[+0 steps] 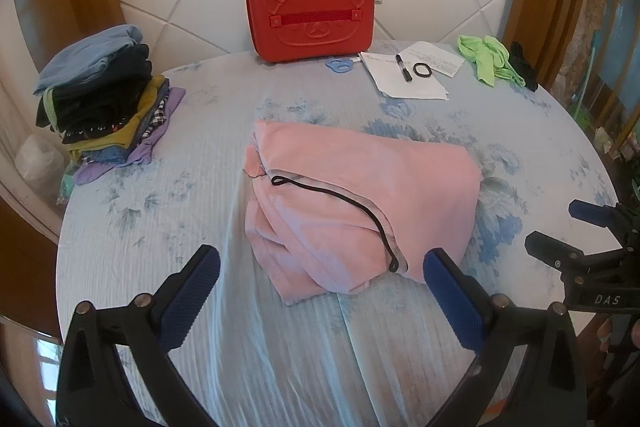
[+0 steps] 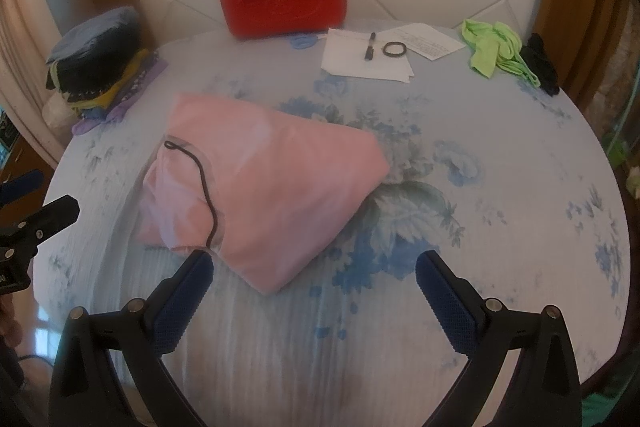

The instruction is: Fold clothes

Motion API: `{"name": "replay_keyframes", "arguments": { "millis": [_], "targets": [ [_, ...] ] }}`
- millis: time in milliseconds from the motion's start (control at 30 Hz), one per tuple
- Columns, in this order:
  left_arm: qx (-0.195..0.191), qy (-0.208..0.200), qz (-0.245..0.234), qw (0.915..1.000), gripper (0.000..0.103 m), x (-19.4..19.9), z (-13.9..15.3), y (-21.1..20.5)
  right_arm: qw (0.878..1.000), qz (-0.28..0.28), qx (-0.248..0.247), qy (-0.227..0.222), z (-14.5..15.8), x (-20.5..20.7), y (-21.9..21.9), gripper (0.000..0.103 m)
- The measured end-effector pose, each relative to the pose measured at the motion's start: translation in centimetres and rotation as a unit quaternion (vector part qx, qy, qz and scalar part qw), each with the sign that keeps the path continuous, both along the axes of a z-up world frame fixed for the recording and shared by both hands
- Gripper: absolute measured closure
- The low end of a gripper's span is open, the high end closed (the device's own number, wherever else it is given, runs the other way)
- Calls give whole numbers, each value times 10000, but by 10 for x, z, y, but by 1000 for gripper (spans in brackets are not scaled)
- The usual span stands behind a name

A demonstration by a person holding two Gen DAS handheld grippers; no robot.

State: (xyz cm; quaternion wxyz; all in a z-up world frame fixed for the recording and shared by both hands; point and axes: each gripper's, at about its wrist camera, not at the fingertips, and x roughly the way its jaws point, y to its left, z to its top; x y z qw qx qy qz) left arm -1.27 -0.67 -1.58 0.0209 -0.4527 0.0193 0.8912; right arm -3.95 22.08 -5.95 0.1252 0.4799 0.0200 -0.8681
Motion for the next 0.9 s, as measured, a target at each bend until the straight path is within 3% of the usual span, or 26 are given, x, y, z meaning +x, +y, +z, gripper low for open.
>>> {"name": "replay_keyframes", "arguments": {
  "millis": [133, 300, 500, 733, 767, 800, 833, 867, 900],
  "targets": [
    [233, 68, 32, 9997, 0, -9, -11, -14, 9998, 121, -172, 49, -1, -1, -3, 0],
    [409, -409, 255, 9980, 0, -33, -61, -43, 9974, 499, -512, 12, -14, -3, -20, 0],
    [273, -673, 203, 9972, 0, -48, -105, -52, 9956, 865, -9, -370, -65, -9, -55, 0],
    [445, -976, -173, 9941, 2, -60, -144, -34, 9892, 1209, 750, -358, -114, -21, -95, 1],
    [438, -1051, -216, 9933, 7, -63, -148, -31, 9879, 1232, 872, -358, -121, -23, -100, 7],
    [428, -1132, -260, 9923, 20, -67, -152, -28, 9881, 1168, 889, -454, -126, -30, -98, 36],
    [416, -1255, -316, 9907, 43, -71, -157, -25, 9885, 1100, 881, -547, -131, -36, -96, 50],
    [433, -1277, -304, 9904, 50, -73, -157, -24, 9911, 993, 643, -617, -128, -43, -90, 71],
    [454, -1285, -283, 9903, 67, -75, -157, -24, 9933, 853, 386, -679, -121, -52, -80, 97]
  ]
}}
